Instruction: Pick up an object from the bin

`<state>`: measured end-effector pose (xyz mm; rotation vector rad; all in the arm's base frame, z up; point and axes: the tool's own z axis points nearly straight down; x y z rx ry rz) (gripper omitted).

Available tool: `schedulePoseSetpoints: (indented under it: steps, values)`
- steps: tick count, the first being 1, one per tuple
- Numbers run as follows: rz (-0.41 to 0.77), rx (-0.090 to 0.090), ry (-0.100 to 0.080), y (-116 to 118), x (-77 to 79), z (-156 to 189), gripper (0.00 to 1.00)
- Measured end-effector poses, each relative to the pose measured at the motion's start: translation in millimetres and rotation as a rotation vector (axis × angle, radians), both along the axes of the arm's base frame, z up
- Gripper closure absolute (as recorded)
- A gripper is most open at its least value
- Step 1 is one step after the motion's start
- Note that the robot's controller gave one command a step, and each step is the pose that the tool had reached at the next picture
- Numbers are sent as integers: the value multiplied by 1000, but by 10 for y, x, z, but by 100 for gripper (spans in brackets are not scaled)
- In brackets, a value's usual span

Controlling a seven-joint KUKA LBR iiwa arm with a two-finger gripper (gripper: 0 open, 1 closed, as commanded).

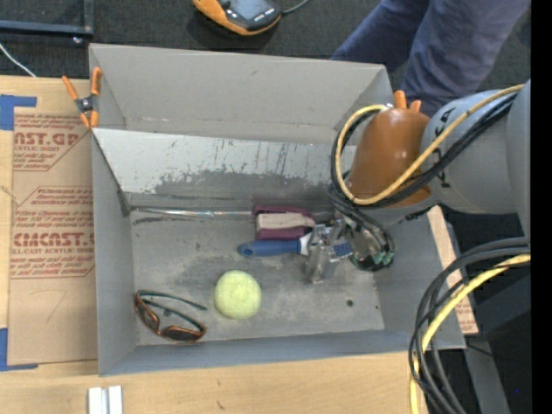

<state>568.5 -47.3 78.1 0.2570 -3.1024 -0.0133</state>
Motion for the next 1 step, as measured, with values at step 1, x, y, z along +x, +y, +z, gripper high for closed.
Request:
schedulePoseSetpoints:
  steps: [1]
  values:
    - [0,0,0,0,0,0,100]
